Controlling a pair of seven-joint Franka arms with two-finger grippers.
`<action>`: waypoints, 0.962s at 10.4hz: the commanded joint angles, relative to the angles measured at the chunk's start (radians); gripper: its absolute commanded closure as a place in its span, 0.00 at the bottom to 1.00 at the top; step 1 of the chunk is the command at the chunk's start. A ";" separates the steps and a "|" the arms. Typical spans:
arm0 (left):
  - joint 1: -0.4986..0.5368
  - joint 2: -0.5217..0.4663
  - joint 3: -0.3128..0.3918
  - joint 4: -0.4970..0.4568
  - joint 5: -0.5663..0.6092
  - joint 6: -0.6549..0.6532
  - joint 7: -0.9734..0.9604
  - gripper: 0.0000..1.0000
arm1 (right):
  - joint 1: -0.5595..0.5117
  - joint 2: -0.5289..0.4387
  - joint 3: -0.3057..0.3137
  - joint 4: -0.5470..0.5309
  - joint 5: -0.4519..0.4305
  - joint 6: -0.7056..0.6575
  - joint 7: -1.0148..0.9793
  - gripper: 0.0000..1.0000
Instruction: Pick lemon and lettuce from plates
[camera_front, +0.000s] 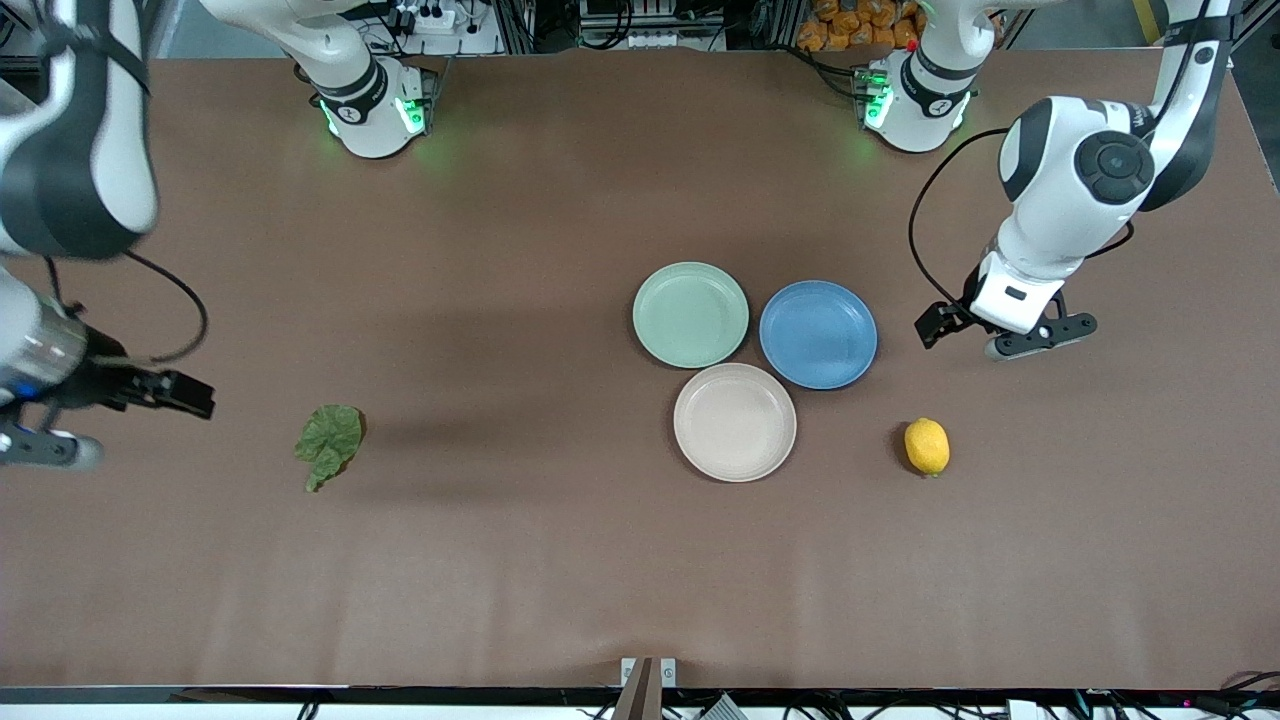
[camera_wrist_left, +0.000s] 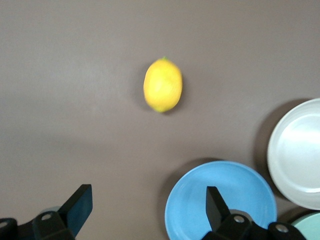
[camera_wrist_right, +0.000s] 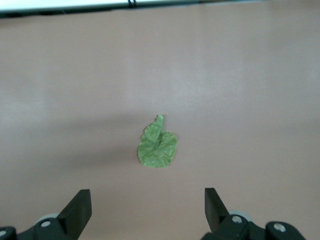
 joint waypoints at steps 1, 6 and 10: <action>0.013 0.000 -0.009 0.175 0.013 -0.128 0.047 0.00 | -0.048 -0.130 0.039 -0.027 0.020 -0.051 -0.040 0.00; 0.065 0.000 0.000 0.525 -0.007 -0.522 0.347 0.00 | -0.095 -0.220 0.053 -0.031 0.020 -0.117 -0.154 0.00; 0.081 0.009 0.002 0.707 -0.074 -0.735 0.364 0.00 | -0.157 -0.252 0.138 -0.033 0.012 -0.145 -0.155 0.00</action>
